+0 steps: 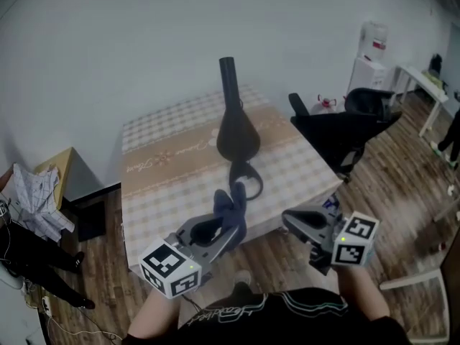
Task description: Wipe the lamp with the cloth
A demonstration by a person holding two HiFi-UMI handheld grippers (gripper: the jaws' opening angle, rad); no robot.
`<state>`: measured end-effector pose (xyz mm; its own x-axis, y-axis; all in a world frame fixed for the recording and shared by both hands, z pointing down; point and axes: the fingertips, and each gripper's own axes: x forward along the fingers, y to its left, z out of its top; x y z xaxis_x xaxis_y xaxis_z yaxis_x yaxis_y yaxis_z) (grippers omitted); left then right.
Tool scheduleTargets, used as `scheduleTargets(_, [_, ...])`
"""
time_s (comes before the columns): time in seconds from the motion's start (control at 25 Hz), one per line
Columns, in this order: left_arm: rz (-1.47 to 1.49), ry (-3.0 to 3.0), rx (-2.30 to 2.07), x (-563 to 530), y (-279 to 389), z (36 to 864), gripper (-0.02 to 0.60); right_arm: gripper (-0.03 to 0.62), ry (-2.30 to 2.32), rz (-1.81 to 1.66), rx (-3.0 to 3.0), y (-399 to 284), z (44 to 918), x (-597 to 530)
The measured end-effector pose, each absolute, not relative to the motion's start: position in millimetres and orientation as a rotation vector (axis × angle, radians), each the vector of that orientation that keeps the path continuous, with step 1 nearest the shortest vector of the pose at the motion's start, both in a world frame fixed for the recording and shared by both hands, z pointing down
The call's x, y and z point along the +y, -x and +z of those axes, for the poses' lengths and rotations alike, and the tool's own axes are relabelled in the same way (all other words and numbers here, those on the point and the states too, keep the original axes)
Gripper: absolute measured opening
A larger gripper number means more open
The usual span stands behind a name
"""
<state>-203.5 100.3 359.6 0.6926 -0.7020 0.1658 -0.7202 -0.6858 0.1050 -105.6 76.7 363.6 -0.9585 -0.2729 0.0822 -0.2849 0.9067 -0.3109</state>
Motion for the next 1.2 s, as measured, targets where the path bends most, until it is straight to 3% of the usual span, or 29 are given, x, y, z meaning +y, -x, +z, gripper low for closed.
scheduleTargets(0.48, [0.118,-2.728,-1.129,190.6,140.2,367.0,0.072,0.011,-0.383,0.422,-3.073,65.9,360.3,176.9])
scheduleTargets(1.2, [0.086,-2.736,-1.148,244.0,123.7,356.1,0.072,0.011,-0.33,0.375,-3.088,60.8,354.1,229.7])
